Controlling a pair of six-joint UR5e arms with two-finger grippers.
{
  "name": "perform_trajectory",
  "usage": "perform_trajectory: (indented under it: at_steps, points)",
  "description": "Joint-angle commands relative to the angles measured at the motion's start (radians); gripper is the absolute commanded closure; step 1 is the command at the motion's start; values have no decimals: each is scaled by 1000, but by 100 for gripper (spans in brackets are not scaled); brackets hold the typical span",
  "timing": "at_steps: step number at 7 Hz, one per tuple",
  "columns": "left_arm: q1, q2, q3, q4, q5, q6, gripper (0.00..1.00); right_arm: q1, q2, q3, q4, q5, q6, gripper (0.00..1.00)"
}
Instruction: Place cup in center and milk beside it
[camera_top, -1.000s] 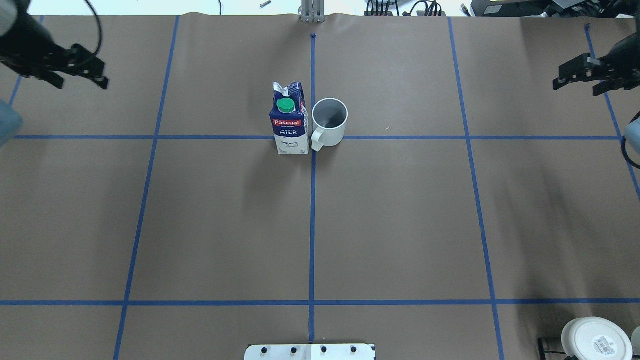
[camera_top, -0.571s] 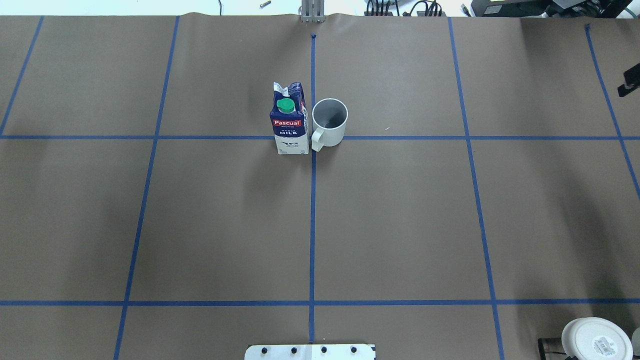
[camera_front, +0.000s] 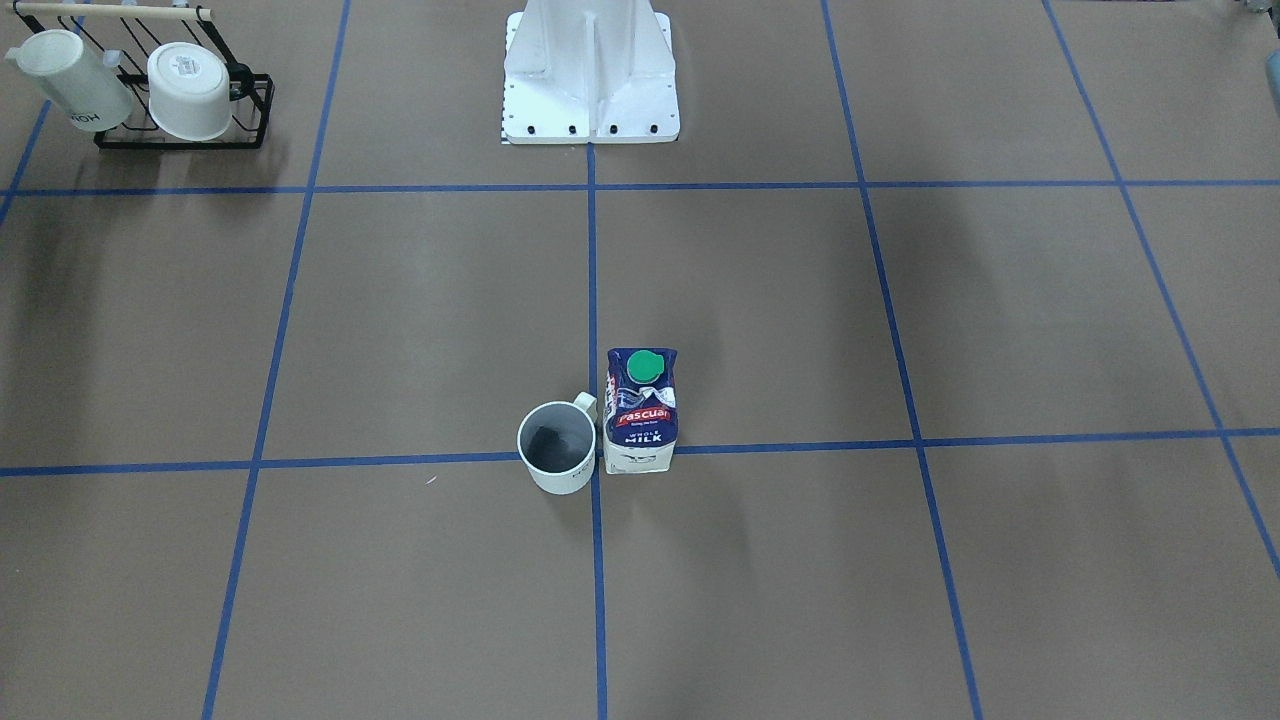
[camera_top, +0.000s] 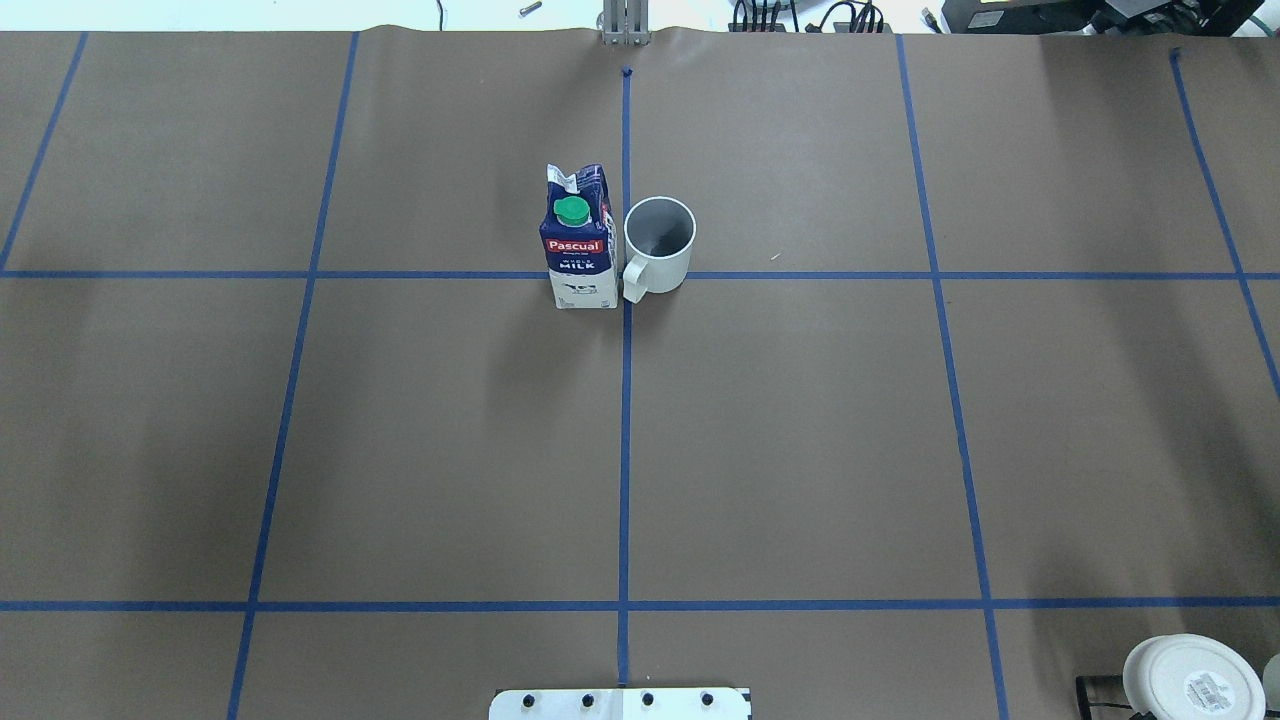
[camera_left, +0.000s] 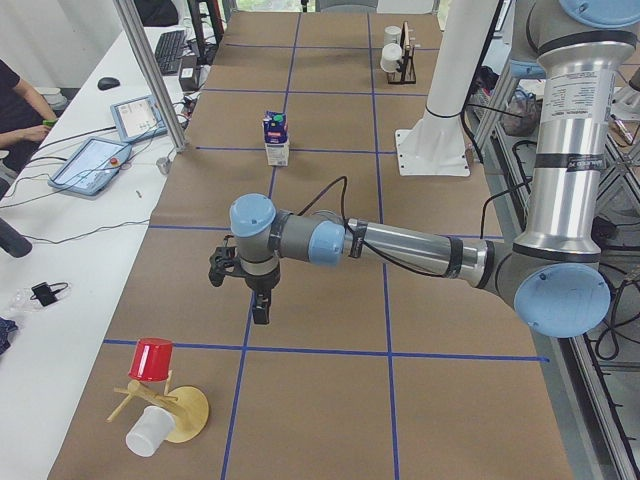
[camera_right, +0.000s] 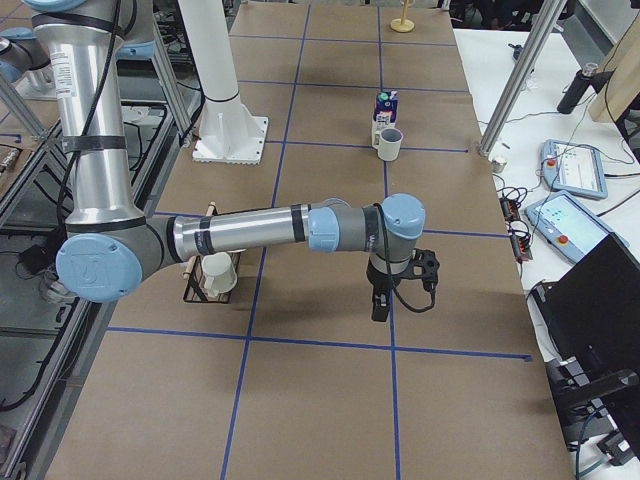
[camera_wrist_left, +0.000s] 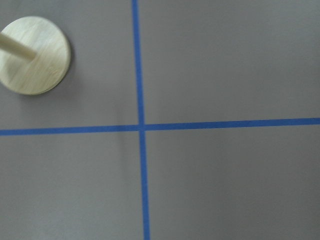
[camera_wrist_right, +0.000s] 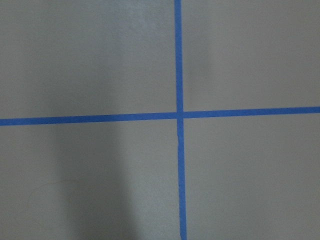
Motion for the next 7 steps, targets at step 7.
perform_trajectory:
  at_steps: [7]
  points:
    - [-46, -5, 84, 1, -8, -3, 1, 88, -58, -28, -2, 42, 2, 0]
